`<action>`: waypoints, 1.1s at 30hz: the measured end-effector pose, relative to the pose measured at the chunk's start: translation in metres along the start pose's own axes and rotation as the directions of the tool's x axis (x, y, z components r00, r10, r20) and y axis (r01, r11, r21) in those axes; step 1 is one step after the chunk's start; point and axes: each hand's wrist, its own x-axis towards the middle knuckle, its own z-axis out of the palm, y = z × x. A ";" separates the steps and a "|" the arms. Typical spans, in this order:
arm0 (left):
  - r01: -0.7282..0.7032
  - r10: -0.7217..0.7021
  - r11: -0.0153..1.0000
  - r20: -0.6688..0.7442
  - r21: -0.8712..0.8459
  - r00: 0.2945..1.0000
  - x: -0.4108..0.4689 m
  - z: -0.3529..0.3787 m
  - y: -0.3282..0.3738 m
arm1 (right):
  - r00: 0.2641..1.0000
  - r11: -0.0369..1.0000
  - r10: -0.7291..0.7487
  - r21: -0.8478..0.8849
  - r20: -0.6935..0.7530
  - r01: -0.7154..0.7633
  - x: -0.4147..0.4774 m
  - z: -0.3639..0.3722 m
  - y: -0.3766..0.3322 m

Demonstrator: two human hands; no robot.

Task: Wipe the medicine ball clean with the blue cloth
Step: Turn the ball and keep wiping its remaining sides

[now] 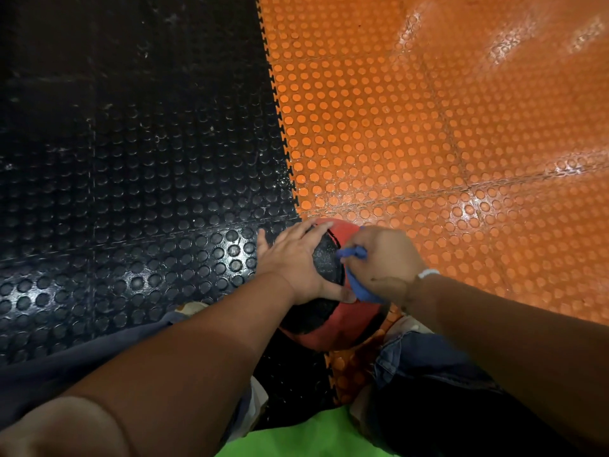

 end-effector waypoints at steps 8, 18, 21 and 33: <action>0.072 -0.074 0.995 -0.037 -0.070 0.997 0.000 0.000 -0.010 | 0.982 0.976 0.167 0.157 -0.090 -0.151 0.019 -0.003 0.001; -0.127 0.139 0.981 -0.074 0.144 0.987 -0.006 0.005 0.004 | 0.963 0.798 0.271 0.560 -0.004 -0.222 0.020 -0.003 0.020; -0.090 0.097 0.988 -0.056 0.128 0.994 0.000 -0.002 0.003 | 0.995 0.966 -0.025 0.258 0.095 0.000 0.005 -0.006 0.021; -0.088 0.095 0.988 -0.050 0.124 0.994 0.002 -0.005 0.002 | 0.998 0.991 -0.009 0.131 -0.068 0.018 0.012 0.005 0.002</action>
